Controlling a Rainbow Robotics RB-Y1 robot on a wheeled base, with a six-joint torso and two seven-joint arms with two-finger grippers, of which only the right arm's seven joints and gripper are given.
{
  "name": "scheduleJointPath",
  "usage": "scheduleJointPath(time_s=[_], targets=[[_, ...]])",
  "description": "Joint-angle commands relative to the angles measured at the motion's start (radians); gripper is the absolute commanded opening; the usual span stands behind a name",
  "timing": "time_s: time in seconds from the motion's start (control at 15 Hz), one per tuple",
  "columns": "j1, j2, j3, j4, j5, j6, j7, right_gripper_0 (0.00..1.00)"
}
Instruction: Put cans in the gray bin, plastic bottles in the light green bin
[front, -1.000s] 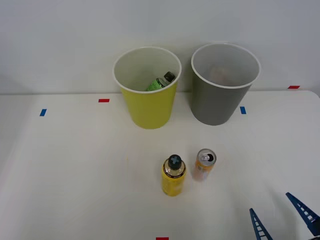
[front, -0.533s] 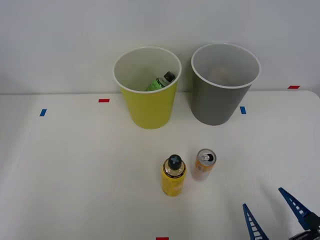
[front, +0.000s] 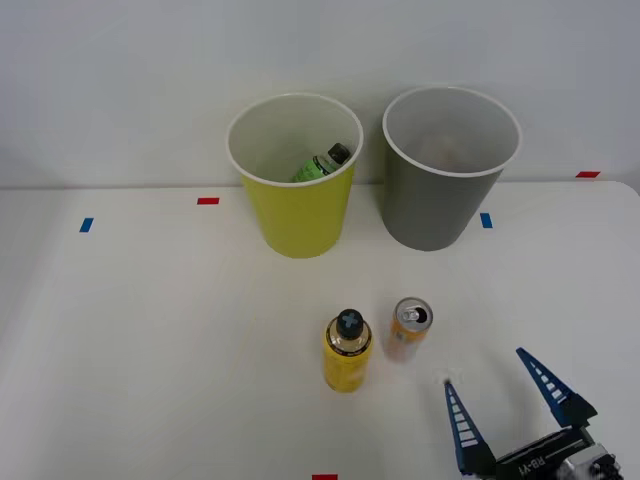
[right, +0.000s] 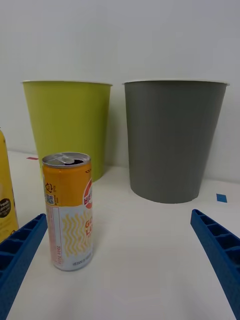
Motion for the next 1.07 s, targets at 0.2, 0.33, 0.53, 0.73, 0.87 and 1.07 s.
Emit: scheduleJointPath(time_s=[0.2, 0.33, 0.53, 0.73, 0.87, 1.07], targets=[[-0.022, -0.024, 0.038, -0.001, -0.008, 0.048, -0.015, 1.0], [-0.028, -0.029, 0.041, 0.001, -0.008, 0.057, -0.014, 1.0], [-0.03, -0.029, 0.05, -0.001, -0.008, 0.058, -0.015, 1.0], [-0.027, -0.031, 0.079, 0.001, -0.041, 0.06, -0.015, 1.0], [-0.03, -0.035, 0.108, 0.001, -0.082, 0.063, -0.006, 1.0], [-0.067, -0.043, 0.131, 0.001, -0.1, 0.098, 0.002, 1.0]])
